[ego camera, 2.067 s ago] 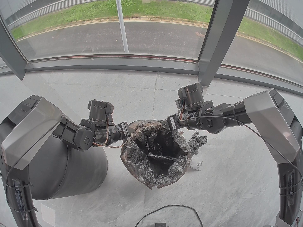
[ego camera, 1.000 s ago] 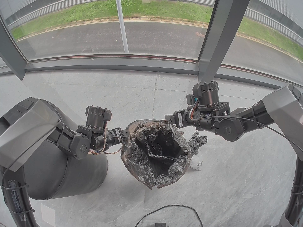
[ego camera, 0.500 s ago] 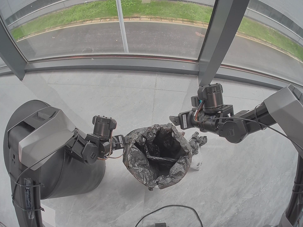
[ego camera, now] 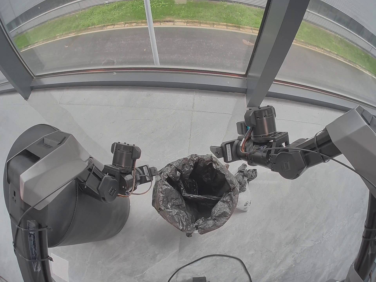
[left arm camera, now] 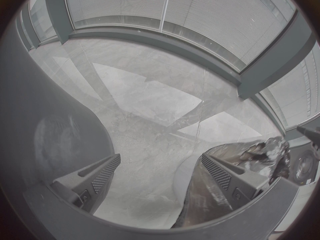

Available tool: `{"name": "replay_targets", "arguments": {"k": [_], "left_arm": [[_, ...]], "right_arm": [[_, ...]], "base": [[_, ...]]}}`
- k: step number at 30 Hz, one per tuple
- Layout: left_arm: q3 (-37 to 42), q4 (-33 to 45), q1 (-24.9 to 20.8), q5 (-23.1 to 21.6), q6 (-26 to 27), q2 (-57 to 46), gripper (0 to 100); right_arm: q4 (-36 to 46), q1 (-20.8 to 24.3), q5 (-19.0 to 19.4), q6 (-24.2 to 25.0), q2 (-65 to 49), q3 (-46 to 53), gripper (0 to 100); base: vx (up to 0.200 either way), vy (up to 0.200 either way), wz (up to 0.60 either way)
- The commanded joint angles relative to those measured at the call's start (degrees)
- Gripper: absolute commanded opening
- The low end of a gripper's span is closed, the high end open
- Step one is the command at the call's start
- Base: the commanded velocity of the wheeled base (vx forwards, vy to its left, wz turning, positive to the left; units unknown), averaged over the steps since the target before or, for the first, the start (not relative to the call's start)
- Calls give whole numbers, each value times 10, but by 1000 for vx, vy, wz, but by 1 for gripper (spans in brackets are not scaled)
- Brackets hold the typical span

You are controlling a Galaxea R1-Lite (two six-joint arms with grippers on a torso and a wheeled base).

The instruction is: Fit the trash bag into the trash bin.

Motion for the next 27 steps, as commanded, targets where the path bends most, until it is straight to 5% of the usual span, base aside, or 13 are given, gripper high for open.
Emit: {"name": "replay_targets", "arguments": {"k": [1,8,16,22,27], "left_arm": [[23,3,-3,-2,-15,-69,100],[100,17,-19,-7,-33,-195,100],[230,17,-71,-67,-49,-354,100],[279,8,-77,-67,-45,-391,100],[281,1,-74,-67,-41,-380,100]], "right_arm": [[1,2,0,6,-7,1,100],[6,18,3,58,-45,47,100],[24,26,-32,166,-72,140,100],[47,-46,-29,182,-60,169,100],[68,-136,-3,157,18,96,100]], "base": [[0,0,0],[0,0,0],[0,0,0],[0,0,0],[0,0,0]]}}
